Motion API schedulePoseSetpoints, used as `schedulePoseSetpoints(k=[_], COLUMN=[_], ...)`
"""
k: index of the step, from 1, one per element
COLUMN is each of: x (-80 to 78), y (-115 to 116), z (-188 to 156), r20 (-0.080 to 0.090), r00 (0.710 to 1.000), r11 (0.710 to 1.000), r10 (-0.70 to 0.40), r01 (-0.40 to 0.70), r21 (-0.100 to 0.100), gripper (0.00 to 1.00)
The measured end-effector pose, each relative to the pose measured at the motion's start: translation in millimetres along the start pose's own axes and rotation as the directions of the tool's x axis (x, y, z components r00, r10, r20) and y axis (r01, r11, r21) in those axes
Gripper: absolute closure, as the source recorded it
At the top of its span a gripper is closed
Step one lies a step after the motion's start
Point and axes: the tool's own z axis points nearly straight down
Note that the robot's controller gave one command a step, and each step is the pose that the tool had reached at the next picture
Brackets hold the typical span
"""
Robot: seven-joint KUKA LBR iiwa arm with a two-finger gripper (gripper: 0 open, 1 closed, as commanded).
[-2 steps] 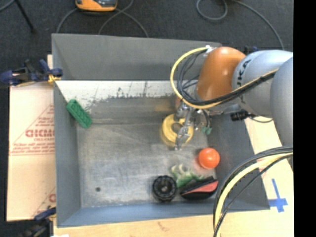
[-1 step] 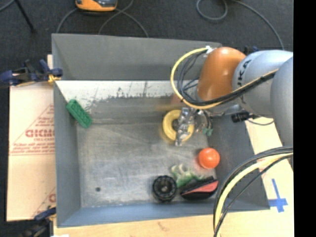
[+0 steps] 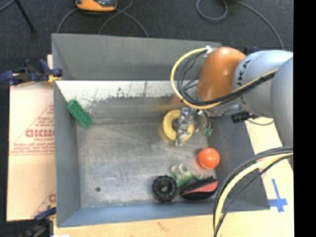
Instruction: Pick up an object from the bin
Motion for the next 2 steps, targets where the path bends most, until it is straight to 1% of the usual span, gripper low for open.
schedulePoseSetpoints(k=[1,2], x=[1.8,-9.0], y=[3,2], z=[2,-76], r20=[0.007,-0.003], r00=[1.000,0.998], r11=[1.000,0.998], r10=[0.009,0.068], r01=[-0.009,-0.068], r21=[0.003,0.000], gripper=[1.00,1.00])
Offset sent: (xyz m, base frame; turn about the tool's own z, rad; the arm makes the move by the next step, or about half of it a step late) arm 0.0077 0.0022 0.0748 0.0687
